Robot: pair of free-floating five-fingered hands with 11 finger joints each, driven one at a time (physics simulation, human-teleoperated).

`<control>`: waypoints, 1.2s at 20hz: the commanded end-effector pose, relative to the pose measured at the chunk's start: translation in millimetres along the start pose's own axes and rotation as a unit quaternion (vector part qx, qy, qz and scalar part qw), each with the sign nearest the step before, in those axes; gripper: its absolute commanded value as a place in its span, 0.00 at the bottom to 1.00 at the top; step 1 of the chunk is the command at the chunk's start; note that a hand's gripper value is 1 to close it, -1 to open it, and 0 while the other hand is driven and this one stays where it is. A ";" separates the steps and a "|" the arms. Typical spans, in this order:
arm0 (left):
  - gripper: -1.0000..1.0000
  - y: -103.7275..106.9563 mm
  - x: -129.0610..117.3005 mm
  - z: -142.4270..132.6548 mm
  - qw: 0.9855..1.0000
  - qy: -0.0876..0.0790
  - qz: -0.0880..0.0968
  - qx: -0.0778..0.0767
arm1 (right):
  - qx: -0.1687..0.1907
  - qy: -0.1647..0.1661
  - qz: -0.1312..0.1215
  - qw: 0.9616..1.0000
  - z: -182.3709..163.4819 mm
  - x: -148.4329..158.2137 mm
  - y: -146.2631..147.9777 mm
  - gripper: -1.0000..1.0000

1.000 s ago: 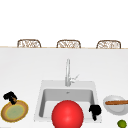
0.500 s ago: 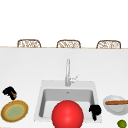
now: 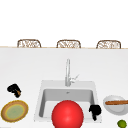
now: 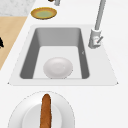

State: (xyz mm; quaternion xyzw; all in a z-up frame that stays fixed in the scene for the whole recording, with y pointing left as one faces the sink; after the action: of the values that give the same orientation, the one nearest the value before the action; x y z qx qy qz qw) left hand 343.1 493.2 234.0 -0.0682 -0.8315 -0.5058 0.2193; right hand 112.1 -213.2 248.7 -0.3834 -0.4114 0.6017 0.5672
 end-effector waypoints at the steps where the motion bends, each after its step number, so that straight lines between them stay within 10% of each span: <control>1: 1.00 -0.4 7.1 -21.9 0.999 0.005 -0.022 -0.034 | 0.000 0.000 0.000 1.000 0.0 0.0 0.0 0.50; 24: 1.00 -75.3 73.3 -141.0 0.999 0.008 -0.020 -0.032 | 0.000 0.000 0.000 1.000 0.0 0.0 0.0 0.50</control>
State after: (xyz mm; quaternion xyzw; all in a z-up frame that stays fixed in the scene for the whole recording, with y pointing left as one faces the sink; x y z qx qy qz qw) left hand 300.1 346.2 261.3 -0.0598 -0.8216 -0.5214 0.2224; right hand 112.1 -213.2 248.7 -0.3834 -0.4114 0.6017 0.5672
